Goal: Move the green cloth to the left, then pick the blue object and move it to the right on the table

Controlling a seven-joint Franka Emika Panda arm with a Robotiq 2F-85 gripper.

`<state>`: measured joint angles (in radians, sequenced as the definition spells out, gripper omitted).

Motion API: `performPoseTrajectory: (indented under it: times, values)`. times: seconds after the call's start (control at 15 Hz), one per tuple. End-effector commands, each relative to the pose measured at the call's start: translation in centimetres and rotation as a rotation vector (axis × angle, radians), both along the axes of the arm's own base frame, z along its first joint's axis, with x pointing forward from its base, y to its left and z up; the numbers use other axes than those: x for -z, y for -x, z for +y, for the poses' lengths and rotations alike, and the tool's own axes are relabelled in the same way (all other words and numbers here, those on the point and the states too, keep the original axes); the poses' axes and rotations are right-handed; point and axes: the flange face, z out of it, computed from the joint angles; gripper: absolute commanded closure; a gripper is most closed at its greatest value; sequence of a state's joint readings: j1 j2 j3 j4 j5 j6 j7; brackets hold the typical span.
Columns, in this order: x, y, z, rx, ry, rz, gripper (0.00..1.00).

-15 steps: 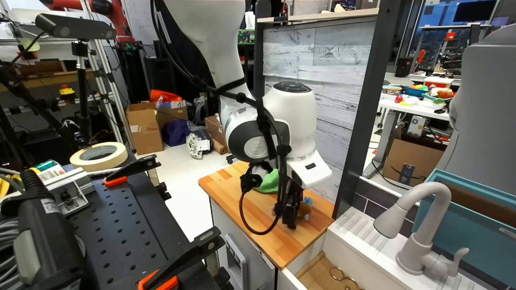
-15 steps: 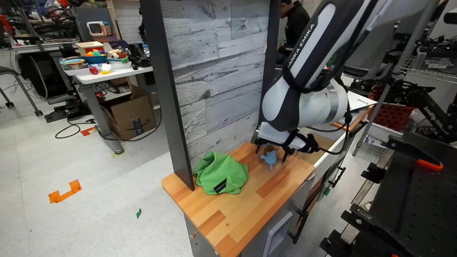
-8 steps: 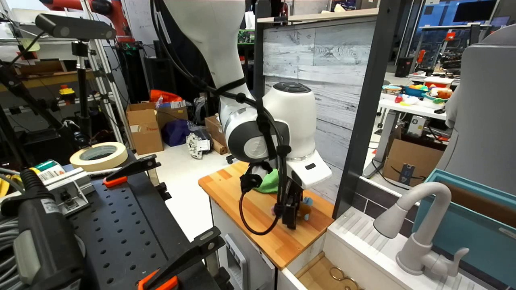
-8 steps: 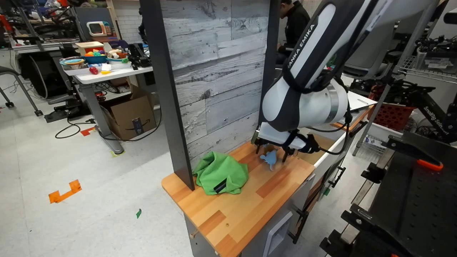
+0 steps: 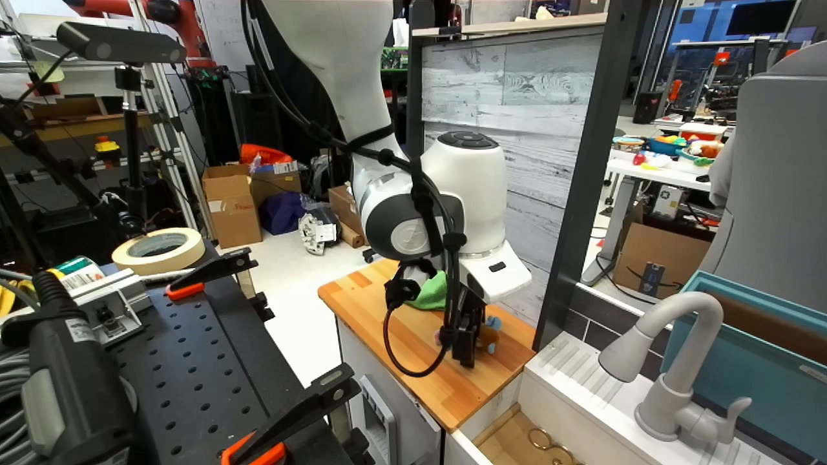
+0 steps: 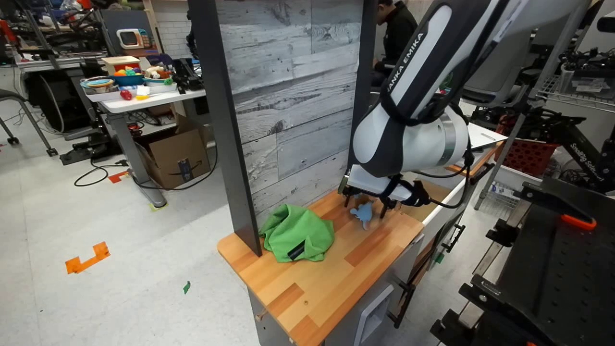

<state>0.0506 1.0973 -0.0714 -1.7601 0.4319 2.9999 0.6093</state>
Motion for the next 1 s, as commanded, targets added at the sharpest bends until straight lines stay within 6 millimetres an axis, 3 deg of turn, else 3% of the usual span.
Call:
performPoseTrajectory:
  times: [0.0, 0.2, 0.87, 0.93]
  values:
    - [0.1, -0.1, 0.0, 0.0, 0.0, 0.0, 0.0]
    - [0.1, -0.1, 0.0, 0.0, 0.0, 0.0, 0.0]
    - [-6.5, 0.2, 1.4, -0.004, -0.027, -0.092, 0.0]
    - [0.1, -0.1, 0.0, 0.0, 0.0, 0.001, 0.0]
